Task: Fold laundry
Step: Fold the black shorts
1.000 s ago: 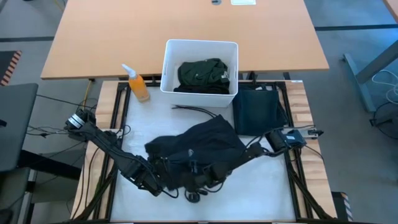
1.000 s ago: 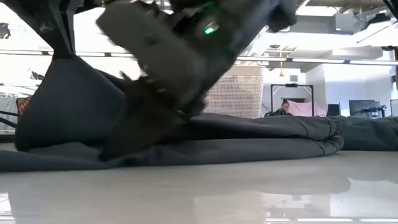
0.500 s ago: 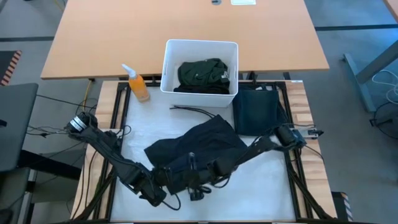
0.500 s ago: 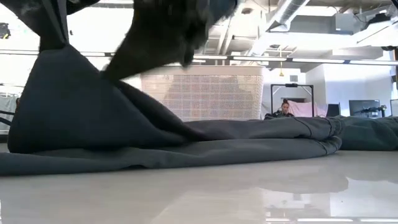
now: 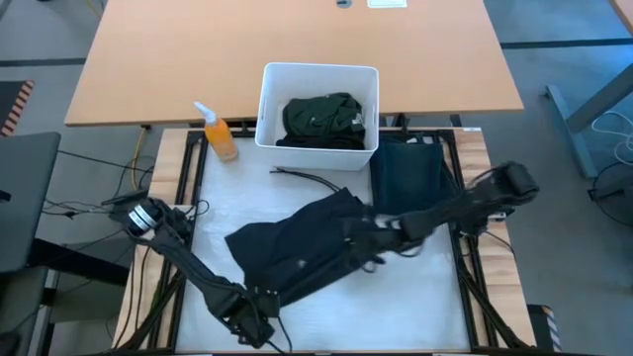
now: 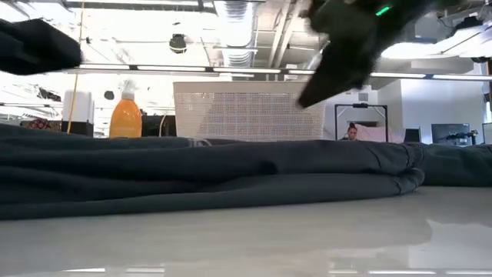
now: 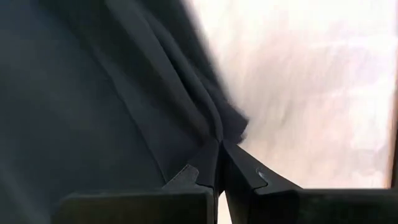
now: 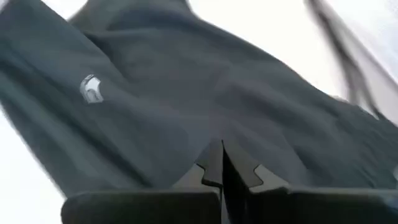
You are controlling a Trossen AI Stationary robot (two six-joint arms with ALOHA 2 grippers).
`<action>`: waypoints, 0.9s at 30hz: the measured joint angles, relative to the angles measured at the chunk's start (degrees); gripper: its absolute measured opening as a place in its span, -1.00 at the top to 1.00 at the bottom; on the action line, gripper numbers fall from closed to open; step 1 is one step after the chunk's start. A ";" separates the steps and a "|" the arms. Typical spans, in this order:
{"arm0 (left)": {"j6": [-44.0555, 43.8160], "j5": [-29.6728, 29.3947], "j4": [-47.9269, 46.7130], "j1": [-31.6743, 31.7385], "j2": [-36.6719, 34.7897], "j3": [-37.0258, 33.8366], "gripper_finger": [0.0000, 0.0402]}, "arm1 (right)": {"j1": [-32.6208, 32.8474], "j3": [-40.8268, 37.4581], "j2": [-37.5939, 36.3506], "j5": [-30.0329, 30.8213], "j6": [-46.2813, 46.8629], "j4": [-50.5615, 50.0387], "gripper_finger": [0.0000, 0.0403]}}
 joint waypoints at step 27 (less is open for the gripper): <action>-16.02 6.93 -21.28 -6.10 -9.37 0.02 0.32 | -8.15 -8.13 -1.35 -9.78 24.54 -5.33 -0.60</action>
